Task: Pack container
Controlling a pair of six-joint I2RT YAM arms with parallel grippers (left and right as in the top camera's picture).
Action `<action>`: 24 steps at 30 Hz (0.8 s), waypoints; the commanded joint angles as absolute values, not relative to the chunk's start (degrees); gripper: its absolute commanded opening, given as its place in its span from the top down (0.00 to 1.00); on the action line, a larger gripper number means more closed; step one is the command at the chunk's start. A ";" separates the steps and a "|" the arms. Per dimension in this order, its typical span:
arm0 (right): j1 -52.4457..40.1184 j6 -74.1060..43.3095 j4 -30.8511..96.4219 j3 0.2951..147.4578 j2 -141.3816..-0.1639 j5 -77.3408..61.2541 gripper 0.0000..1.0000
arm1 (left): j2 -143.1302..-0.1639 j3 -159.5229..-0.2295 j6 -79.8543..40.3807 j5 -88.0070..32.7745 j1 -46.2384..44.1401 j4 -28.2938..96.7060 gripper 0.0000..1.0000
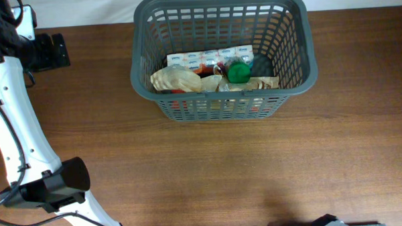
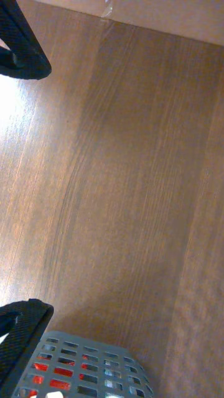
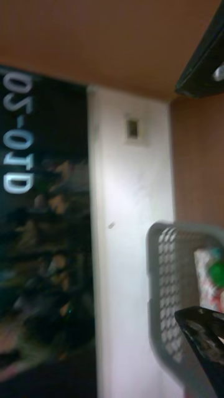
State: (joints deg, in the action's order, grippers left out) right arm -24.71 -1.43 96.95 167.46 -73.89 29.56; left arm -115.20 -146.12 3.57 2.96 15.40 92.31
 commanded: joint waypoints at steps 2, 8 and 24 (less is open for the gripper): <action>-20.14 -9.13 95.50 147.04 -63.20 31.05 0.01 | -114.78 -145.86 3.01 2.39 15.55 92.27 0.01; -13.65 -20.10 70.26 98.43 -39.40 27.42 0.01 | -114.78 -145.86 3.01 2.39 15.55 92.27 0.01; 1.54 -20.69 26.57 19.33 -13.02 25.91 0.01 | -114.78 -145.86 3.01 2.39 15.55 92.27 0.01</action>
